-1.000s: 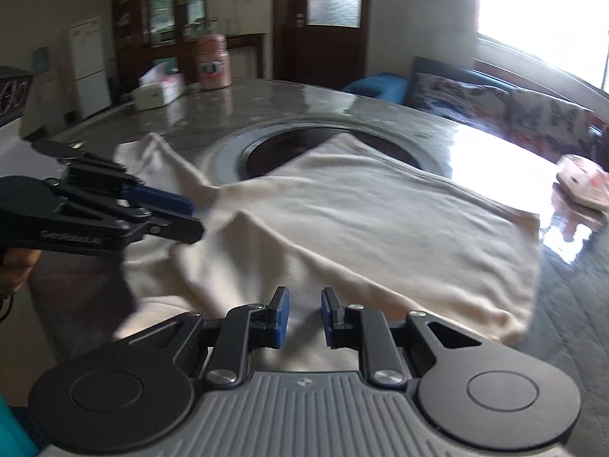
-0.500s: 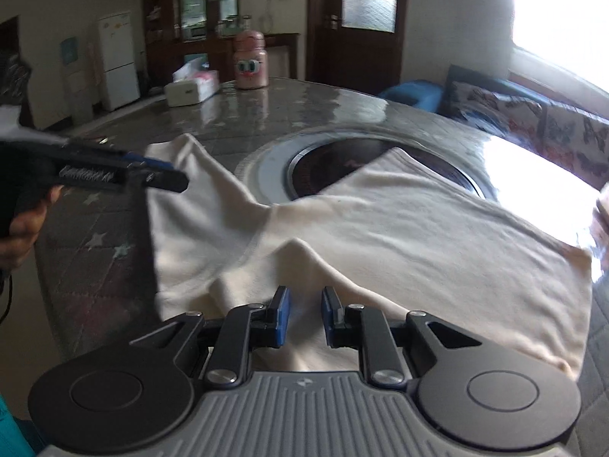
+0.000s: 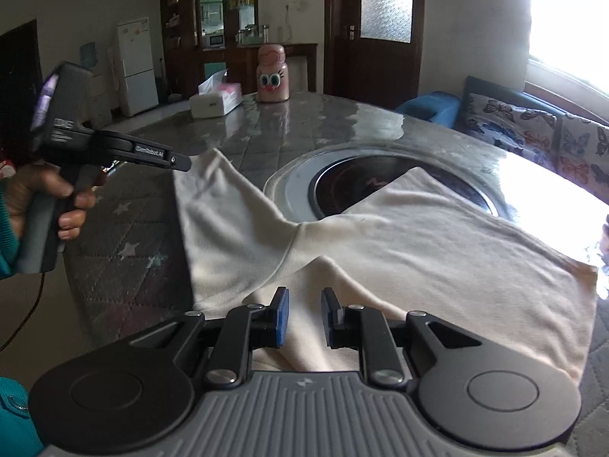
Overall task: Fold clothes
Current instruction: 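Grasp the remaining sleeve with the left gripper and fold it across the body, then open the left gripper and release the folded sleeve onto the shirt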
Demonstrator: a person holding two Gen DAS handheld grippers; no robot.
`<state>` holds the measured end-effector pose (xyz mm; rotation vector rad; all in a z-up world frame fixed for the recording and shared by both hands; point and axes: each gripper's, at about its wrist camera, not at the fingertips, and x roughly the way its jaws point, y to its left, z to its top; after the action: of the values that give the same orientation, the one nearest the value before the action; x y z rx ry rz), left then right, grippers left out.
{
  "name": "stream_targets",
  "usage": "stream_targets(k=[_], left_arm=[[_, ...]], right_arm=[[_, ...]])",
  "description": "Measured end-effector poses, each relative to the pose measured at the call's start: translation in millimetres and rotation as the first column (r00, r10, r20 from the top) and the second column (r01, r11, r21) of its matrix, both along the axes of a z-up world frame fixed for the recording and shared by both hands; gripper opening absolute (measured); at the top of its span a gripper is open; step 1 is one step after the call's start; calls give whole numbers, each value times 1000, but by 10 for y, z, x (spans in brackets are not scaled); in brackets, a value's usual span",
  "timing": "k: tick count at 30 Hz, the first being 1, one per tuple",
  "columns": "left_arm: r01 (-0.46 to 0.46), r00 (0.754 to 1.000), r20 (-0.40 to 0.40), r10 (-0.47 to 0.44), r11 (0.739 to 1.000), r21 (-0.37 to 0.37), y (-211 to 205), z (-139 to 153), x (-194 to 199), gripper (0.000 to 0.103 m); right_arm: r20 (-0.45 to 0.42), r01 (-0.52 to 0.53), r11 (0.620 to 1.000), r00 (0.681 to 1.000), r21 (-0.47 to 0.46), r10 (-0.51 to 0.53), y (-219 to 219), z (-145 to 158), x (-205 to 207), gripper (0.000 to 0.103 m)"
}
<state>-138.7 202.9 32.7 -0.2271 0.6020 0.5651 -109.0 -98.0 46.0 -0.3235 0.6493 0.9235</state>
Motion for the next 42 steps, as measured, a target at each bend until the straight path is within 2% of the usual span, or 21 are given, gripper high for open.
stream_targets(k=[2,5,9,13,17,19,21,24,28,34,37,38,41,42], left_arm=[[-41,999,-12,41,999,-18,91,-37,43,34],[-48,999,-20,48,998,-26,129,-75,81,32],[-32,999,-17,31,999,-29,126,-88,111,10],[6,999,37,-5,1000,-30,28,34,88,9],[110,987,127,-102,992,-55,-192,284,40,8],[192,969,168,-181,980,-53,-397,429,30,8],[283,941,209,-268,958,-48,-630,561,38,8],[428,877,265,-400,902,-56,-992,708,91,8],[595,779,299,-551,800,-76,-1512,778,206,8],[748,654,307,-692,653,-122,-2195,650,358,8],[803,594,278,-755,574,-159,-2464,516,402,9],[818,575,261,-776,548,-173,-2522,455,417,13],[854,517,200,-833,484,-193,-2655,306,375,15],[861,502,180,-846,470,-193,-2670,268,354,19]], right_arm=[[4,9,1000,1000,4,-9,-39,25,3,17],[7,24,1000,1000,10,-24,-99,49,0,17],[8,47,999,999,18,-47,-182,63,-1,17],[11,74,997,997,27,-74,-284,86,-3,17],[19,123,991,992,44,-124,-467,131,8,17],[19,154,987,988,54,-155,-566,149,23,17],[17,194,979,981,66,-195,-689,166,45,17],[11,260,962,965,81,-262,-891,183,75,17],[5,347,932,937,101,-350,-1190,211,107,17],[-18,439,889,897,128,-441,-1540,231,141,17],[-31,471,872,881,129,-472,-1663,208,166,17],[-32,475,871,879,127,-475,-1681,201,171,17],[-48,487,864,873,126,-485,-1707,167,182,17],[-51,485,865,874,127,-483,-1699,162,182,17]])
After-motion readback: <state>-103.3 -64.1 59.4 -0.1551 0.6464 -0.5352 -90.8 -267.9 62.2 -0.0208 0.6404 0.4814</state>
